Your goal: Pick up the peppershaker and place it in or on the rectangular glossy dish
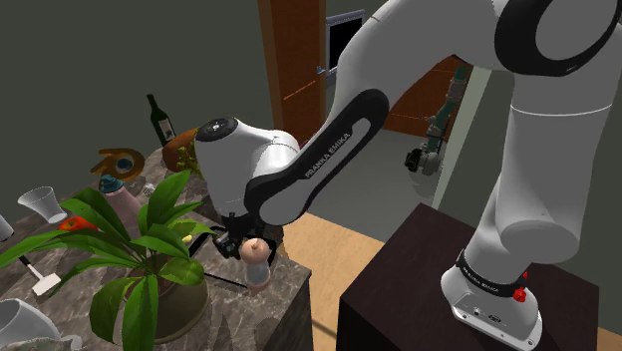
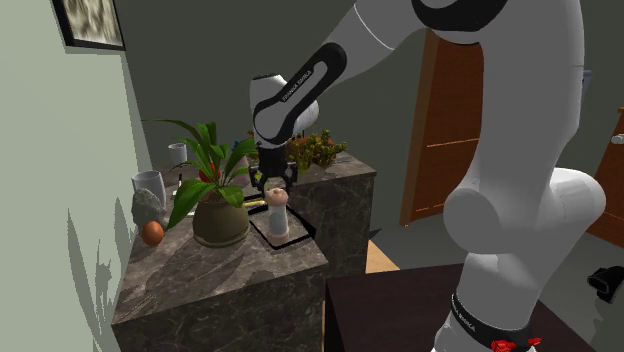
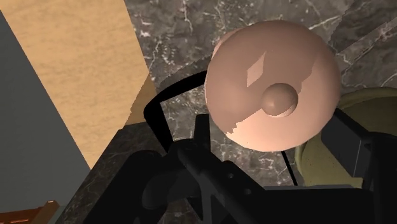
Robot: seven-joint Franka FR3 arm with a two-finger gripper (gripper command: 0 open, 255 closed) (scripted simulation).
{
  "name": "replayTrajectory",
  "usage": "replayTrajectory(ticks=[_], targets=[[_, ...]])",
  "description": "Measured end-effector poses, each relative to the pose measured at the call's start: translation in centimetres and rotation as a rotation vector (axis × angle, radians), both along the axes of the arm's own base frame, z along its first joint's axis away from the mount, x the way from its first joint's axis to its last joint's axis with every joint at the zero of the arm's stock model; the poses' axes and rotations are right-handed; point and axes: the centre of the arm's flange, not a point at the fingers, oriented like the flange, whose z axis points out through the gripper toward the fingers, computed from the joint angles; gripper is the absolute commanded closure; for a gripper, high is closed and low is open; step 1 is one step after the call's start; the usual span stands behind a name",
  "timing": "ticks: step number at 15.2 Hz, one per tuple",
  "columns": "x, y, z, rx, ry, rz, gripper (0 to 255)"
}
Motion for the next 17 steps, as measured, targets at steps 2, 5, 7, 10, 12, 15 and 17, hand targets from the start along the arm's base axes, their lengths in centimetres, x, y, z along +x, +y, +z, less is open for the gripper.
replayTrajectory(ticks=[2,5,7,10,12,15,17], targets=[[0.1,0.2,1.1,0.0,0.0,0.0,255],[0.1,0.1,2.7,0.0,0.0,0.0,255],[-0.1,0.0,3.8,0.0,0.0,0.0,255],[1.6,-0.1,5.2,0.0,0.0,0.0,255],[3.9,-0.5,6.1,0.001,0.0,0.0,255],[7.5,-0.3,7.3,0.001,0.0,0.0,255],[9.9,-0.5,8.0,0.001,0.0,0.001,255]])
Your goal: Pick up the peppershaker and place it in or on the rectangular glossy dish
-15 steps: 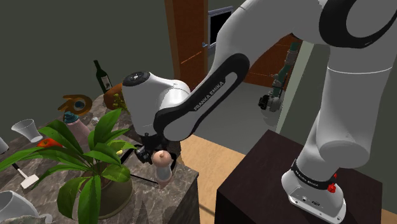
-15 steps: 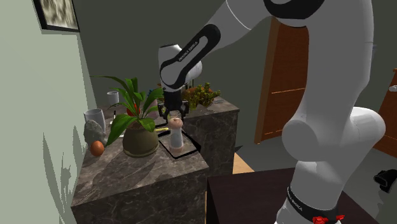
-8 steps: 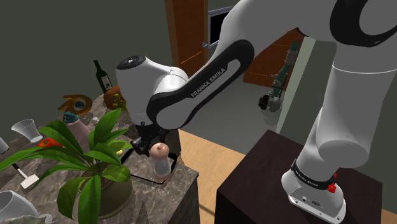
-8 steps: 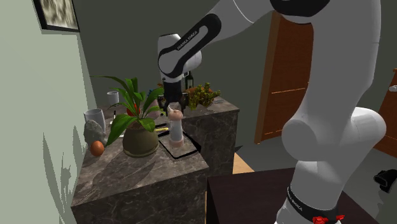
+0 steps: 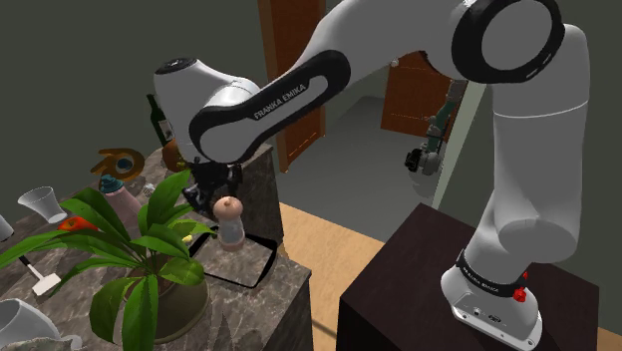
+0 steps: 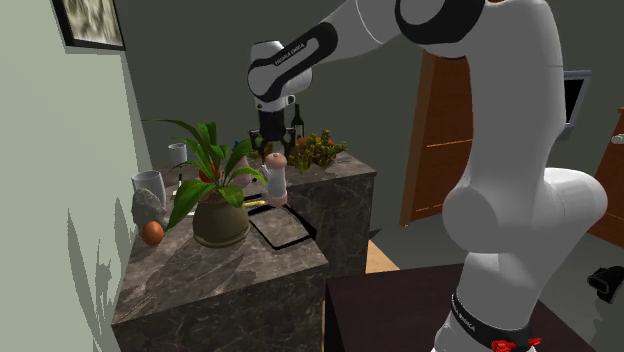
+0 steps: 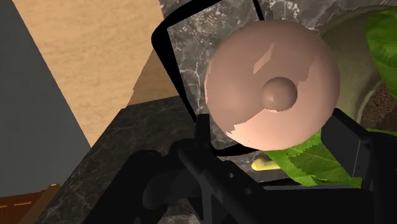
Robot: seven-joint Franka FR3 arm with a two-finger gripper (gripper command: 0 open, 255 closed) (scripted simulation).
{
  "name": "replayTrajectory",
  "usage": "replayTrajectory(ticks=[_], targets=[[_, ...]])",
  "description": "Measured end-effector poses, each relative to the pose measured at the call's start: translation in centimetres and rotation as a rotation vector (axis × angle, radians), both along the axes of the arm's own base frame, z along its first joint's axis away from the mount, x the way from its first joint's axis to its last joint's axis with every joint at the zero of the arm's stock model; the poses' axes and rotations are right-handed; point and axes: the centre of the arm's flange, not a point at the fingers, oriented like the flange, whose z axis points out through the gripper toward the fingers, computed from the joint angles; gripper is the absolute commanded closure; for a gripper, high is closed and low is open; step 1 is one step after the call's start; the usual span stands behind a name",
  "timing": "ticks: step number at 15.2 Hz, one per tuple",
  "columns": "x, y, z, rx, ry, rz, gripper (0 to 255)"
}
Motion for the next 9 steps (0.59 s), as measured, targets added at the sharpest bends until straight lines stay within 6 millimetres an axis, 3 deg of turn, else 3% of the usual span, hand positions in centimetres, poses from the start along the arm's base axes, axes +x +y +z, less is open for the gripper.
replayTrajectory(ticks=[9], targets=[[11.3,-0.7,3.5,0.0,0.0,0.0,255]])
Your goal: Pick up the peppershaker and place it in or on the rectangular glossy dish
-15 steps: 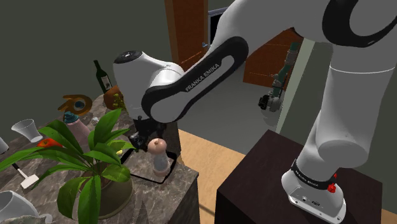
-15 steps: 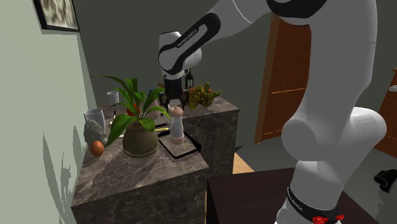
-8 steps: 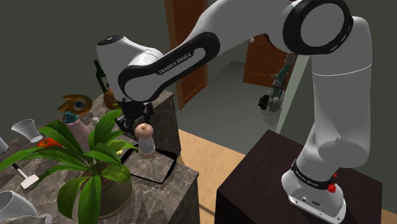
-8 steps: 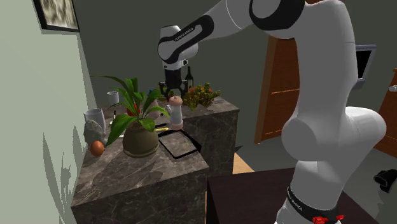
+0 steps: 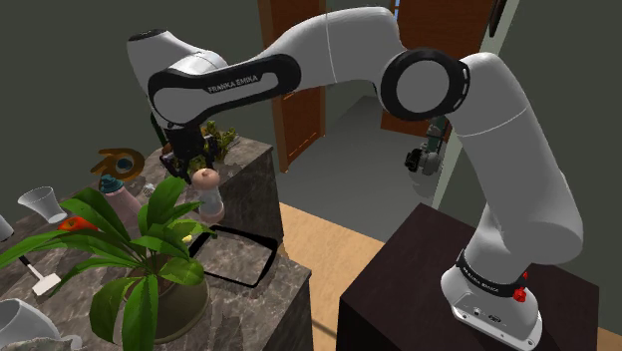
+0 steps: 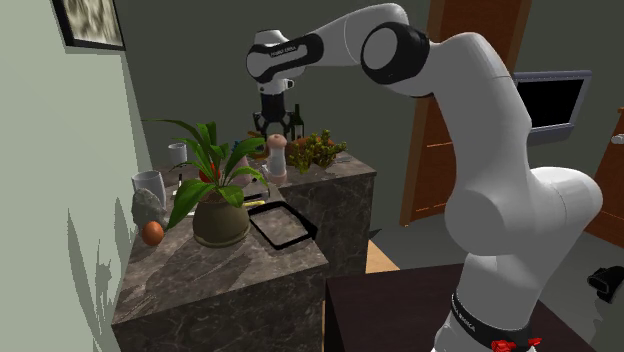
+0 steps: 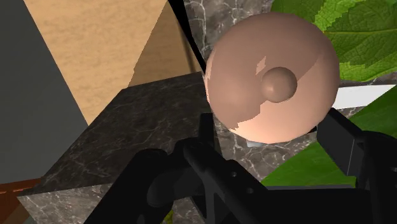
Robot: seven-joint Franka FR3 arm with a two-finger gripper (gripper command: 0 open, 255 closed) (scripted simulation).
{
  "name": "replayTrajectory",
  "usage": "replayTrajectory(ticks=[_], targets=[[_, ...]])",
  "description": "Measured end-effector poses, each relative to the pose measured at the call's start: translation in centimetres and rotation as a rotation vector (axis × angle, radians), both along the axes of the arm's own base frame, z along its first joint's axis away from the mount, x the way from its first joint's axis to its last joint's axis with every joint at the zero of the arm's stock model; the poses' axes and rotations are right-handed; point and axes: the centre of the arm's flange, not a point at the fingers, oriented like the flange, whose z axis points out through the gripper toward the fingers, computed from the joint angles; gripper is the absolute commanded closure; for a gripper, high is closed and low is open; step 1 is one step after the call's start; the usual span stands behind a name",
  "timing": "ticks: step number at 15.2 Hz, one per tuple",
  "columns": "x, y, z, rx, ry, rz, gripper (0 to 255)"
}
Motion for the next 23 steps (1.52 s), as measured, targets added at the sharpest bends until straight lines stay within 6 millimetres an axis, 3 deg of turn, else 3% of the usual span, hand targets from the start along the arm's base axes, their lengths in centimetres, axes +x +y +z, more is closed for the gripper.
replayTrajectory(ticks=[4,23], targets=[[1.1,-0.5,-1.3,-0.001,0.001,-0.001,255],[1.1,-0.4,-11.2,-0.001,0.001,0.0,255]])
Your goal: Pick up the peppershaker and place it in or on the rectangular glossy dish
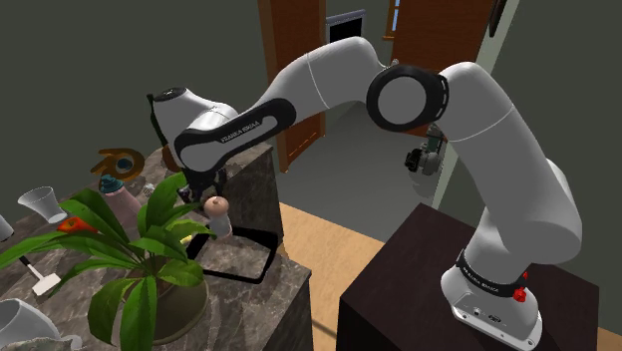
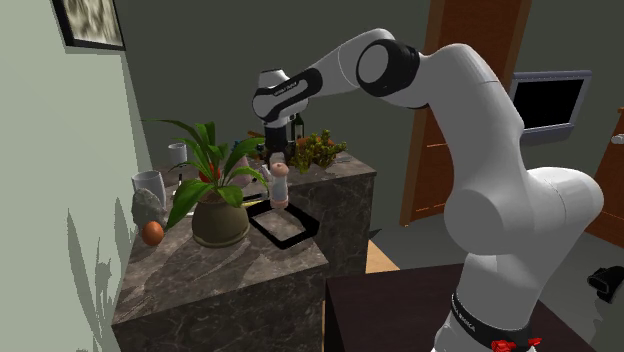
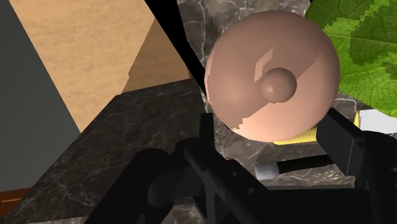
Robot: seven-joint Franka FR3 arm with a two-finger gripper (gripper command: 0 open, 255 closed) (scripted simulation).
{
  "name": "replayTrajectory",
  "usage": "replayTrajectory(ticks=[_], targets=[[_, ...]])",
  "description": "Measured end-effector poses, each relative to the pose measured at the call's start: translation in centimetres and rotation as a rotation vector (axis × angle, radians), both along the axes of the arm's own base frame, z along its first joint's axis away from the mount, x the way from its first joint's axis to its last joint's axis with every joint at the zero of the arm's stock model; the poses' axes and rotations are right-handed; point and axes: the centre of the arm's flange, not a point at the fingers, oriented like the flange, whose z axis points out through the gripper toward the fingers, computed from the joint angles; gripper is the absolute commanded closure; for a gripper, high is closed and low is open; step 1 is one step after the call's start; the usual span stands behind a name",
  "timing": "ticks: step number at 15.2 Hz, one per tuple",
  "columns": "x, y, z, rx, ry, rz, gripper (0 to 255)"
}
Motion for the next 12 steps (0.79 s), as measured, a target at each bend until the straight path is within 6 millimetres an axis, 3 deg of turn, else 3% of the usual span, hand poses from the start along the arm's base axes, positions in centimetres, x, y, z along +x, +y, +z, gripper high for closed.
replayTrajectory(ticks=[4,10,11,12], targets=[[-0.1,0.0,-2.0,0.0,0.0,0.0,255],[0.0,0.0,-2.4,0.0,0.0,0.0,255],[0.0,0.0,-2.4,0.0,0.0,0.0,0],[0.0,0.0,-2.4,0.0,0.0,0.0,0]])
